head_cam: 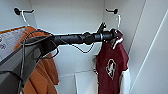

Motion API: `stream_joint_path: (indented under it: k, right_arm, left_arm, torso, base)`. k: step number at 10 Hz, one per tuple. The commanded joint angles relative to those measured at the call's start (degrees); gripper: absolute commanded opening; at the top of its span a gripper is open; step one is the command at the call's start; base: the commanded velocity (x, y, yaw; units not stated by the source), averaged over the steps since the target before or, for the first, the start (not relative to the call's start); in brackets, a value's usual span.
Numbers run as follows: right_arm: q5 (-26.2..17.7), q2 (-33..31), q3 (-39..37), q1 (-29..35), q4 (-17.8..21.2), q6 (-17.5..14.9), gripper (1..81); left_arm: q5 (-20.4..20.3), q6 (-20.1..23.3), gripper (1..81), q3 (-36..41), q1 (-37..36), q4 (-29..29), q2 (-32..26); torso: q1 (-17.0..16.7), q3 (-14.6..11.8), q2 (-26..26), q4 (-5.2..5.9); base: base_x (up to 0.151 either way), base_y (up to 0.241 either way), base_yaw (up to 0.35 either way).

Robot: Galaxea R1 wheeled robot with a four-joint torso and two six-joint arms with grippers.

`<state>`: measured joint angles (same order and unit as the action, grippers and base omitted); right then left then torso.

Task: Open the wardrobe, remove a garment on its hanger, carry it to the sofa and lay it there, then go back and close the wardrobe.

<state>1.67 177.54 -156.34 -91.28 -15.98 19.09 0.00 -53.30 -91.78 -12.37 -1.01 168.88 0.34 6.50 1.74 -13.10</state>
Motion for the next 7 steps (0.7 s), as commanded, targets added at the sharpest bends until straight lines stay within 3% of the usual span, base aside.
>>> stream_joint_path:
  k: [1, 2, 3, 4, 5, 6, 7]
  right_arm:
    - [-2.9, 0.2, 0.6, 2.3, -0.6, -0.3, 81.1]
    - [-2.9, 0.2, 0.6, 2.3, -0.6, -0.3, 81.1]
    - [-2.7, 0.1, 0.6, 2.3, -0.6, -0.3, 81.1]
    - [-1.8, 0.1, 0.6, 2.4, -0.6, -0.3, 81.1]
    - [-1.8, 0.2, 0.6, 2.4, -0.6, -0.4, 81.1]
    - [-1.8, 0.1, 0.6, 2.4, -0.6, -0.3, 81.1]
    - [-1.8, 0.1, 0.6, 2.3, -0.7, -0.3, 81.1]
  left_arm:
    - [-6.1, 1.4, 1.0, -0.3, -12.3, 2.8, -1.9]
    - [-5.7, 1.4, 1.0, -0.3, -12.3, 2.8, -1.9]
    - [-5.5, 1.4, 1.0, -0.6, -12.2, 3.0, -1.3]
    - [-5.4, 1.4, 1.0, -0.9, -11.9, 3.0, -1.2]
    - [-5.4, 1.4, 1.0, -0.6, -11.6, 2.9, -1.3]
    - [-5.5, 1.4, 1.0, -0.6, -11.0, 2.9, -1.4]
    - [-5.8, 1.5, 1.0, -0.2, -10.3, 2.8, -1.5]
  torso:
    - [0.0, 0.0, 0.0, -0.15]
    - [0.0, 0.2, 0.0, 1.51]
    - [0.0, -1.4, 0.0, 2.82]
    - [0.0, -5.1, 0.0, 3.43]
    - [0.0, -11.1, 0.0, 3.60]
    - [0.0, -0.9, 0.0, 3.65]
    - [0.0, -2.2, 0.0, 3.65]
  base:
    - [0.000, 0.000, 0.000]
    - [0.000, 0.000, 0.000]
    - [0.000, 0.000, 0.000]
    - [0.000, 0.000, 0.000]
    - [0.000, 0.000, 0.000]
    - [0.000, 0.000, 0.000]
    - [0.000, 0.000, 0.000]
